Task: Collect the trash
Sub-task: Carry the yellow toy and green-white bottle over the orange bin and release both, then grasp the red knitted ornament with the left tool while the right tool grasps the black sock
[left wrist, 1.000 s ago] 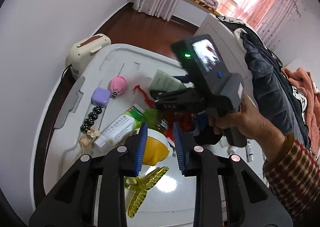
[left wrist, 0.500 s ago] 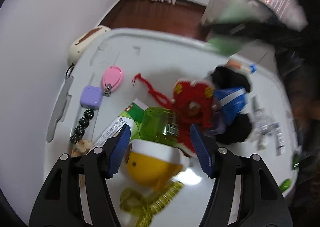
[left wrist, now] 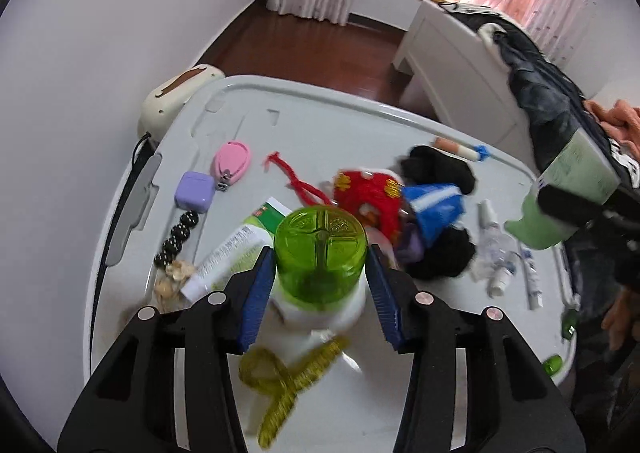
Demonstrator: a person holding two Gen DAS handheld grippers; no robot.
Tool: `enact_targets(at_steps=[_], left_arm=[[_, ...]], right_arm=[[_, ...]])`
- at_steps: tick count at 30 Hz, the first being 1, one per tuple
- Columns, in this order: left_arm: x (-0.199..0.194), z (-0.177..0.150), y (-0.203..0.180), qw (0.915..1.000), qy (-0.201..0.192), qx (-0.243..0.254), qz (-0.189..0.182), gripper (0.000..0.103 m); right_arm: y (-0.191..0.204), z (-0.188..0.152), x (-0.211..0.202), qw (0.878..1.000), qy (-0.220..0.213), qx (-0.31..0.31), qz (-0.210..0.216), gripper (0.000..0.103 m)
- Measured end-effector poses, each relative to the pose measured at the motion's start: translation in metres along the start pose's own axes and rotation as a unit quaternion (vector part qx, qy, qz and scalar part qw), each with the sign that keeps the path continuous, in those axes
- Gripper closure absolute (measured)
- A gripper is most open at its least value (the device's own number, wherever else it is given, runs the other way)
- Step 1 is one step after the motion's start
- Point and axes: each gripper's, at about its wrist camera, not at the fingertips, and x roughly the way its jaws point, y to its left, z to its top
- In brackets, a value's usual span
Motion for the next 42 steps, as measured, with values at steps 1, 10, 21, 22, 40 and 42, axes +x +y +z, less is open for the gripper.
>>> enact_targets(at_steps=[1,10,21,22,40,42], left_arm=[[-0.006,-0.002,-0.003,1.0000,-0.003,0.002,-0.006,0.057],[-0.064,-0.030,-0.037,0.9967,-0.041,0.036,-0.060,0.057],[-0.098,-0.158,-0.069,0.9892,0.033,0.090,-0.111,0.057],[-0.094,-0.171,-0.070,0.9880,0.050,0.095,-0.111,0.057],[-0.083,-0.135,-0.050,0.9961,0.042,0.055,-0.055,0.037],[-0.081,-0.114,-0.048,0.9976,0.028,0.048,-0.041,0.032]], right_arm=[[0.001,-0.006,-0.006,1.000,0.000,0.004,-0.002,0.056],[0.024,-0.065,-0.068,0.999,-0.008,0.033,-0.010,0.056],[0.083,-0.226,-0.078,0.992,0.105,0.069,0.032,0.056],[0.086,-0.236,-0.073,0.990,0.119,0.072,0.036,0.056],[0.020,-0.156,-0.127,0.991,-0.027,0.127,-0.041,0.007],[0.009,-0.125,-0.135,0.988,-0.079,0.124,-0.047,0.005]])
